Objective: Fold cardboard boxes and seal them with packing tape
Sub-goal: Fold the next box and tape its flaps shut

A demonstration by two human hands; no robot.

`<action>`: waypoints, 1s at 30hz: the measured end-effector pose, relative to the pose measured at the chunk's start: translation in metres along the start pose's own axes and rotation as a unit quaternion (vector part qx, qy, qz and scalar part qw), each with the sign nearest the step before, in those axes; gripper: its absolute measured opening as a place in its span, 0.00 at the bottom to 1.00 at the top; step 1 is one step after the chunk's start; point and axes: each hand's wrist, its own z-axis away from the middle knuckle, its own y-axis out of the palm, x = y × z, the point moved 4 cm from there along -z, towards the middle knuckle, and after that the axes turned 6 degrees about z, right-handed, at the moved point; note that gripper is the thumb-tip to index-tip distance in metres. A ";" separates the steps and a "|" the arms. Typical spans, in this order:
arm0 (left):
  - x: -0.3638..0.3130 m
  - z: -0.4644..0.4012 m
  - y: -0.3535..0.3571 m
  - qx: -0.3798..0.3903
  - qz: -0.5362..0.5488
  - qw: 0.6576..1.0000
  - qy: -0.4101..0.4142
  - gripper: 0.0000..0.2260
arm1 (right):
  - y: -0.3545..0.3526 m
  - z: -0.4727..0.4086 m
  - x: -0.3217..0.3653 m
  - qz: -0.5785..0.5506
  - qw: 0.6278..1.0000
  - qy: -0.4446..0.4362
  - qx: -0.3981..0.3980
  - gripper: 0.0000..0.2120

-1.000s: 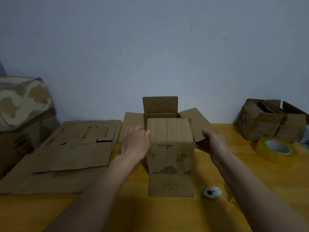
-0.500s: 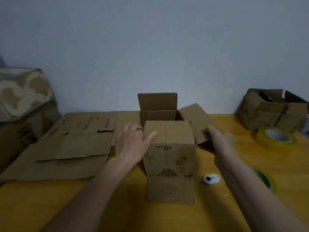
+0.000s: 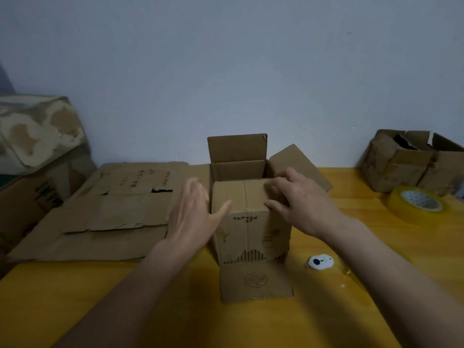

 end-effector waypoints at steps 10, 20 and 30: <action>0.003 -0.003 0.014 0.272 -0.180 0.941 0.086 0.28 | -0.009 -0.051 -0.004 -0.098 0.978 0.115 0.147 0.44; 0.009 -0.001 0.003 0.257 -0.194 0.943 0.088 0.25 | 0.002 -0.113 0.006 0.064 0.984 0.038 0.162 0.48; -0.002 0.000 -0.028 0.020 0.013 0.998 -0.057 0.52 | 0.029 -0.085 0.002 0.092 0.939 0.017 0.330 0.39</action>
